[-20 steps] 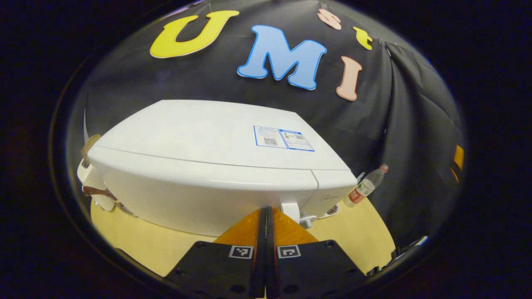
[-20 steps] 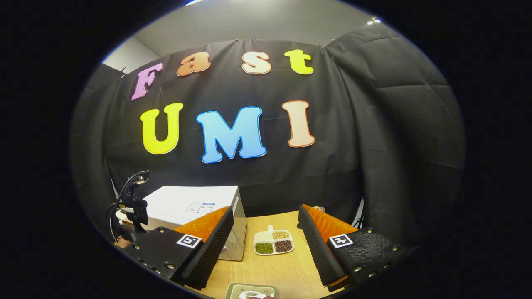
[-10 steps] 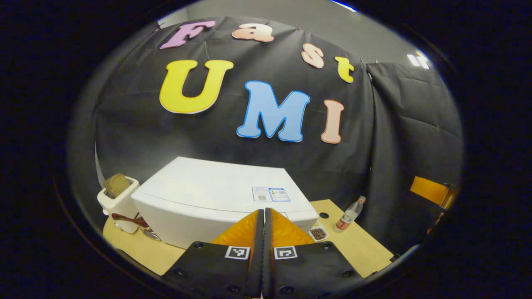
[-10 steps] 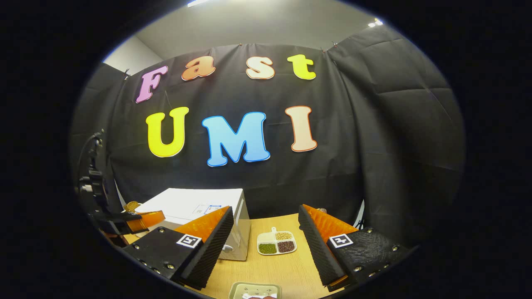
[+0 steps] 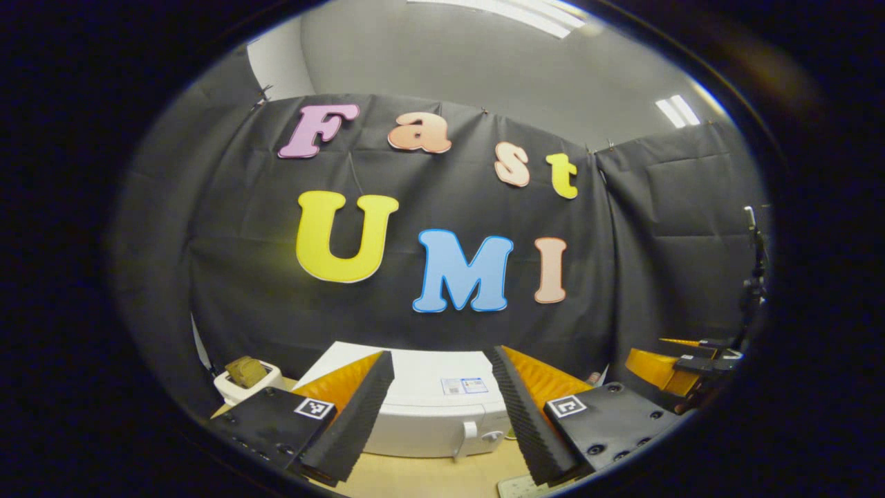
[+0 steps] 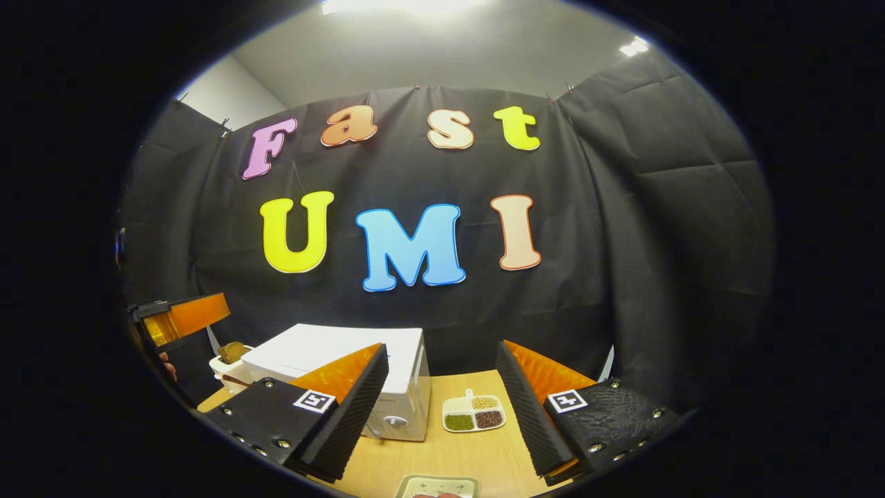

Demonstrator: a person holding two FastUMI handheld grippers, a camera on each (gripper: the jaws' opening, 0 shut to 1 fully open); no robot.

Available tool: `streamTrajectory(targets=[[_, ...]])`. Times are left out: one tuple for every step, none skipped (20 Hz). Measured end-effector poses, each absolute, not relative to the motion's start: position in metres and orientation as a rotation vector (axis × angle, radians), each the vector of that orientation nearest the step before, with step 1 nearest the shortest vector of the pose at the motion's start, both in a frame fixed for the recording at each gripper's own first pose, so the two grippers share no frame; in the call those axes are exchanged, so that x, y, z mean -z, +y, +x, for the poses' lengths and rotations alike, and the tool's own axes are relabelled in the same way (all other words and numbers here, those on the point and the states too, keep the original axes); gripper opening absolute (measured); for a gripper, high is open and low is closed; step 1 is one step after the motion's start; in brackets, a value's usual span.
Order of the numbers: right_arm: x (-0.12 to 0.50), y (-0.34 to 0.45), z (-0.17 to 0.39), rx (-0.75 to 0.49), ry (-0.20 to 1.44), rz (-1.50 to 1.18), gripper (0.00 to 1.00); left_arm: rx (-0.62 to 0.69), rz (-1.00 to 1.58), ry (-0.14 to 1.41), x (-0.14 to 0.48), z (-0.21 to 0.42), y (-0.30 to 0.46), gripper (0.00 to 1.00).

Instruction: Open the microwave oven with the left hand, put the food in, and close the microwave oven.

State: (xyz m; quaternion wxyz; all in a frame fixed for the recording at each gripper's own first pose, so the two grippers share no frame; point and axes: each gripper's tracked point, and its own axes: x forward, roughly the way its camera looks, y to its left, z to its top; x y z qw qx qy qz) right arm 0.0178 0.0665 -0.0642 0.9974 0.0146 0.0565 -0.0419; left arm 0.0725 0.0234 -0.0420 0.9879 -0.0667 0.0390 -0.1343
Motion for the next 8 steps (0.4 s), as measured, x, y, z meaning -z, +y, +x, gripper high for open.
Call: streamTrajectory(targets=[[0.059,0.071,0.015,0.085,0.102,0.030,0.96,0.273,-0.136,0.076,0.038,0.066,0.025,0.96],[0.053,0.075,0.013,0.088,0.092,0.031,0.96,0.278,-0.140,0.076,0.037,0.061,0.027,0.96],[0.048,0.078,0.010,0.090,0.083,0.031,0.96,0.286,-0.141,0.079,0.037,0.056,0.029,0.98],[0.045,0.082,0.007,0.092,0.077,0.029,0.96,0.291,-0.139,0.081,0.039,0.053,0.032,0.96],[0.043,0.085,0.005,0.094,0.072,0.024,0.96,0.293,-0.137,0.081,0.040,0.051,0.036,0.96],[0.042,0.088,0.002,0.098,0.071,0.016,0.96,0.294,-0.138,0.079,0.040,0.051,0.040,0.98],[0.043,0.090,-0.001,0.099,0.073,0.011,0.96,0.293,-0.142,0.078,0.041,0.050,0.044,0.99],[0.044,0.094,-0.004,0.102,0.078,0.006,0.96,0.288,-0.142,0.077,0.040,0.049,0.048,0.96]])
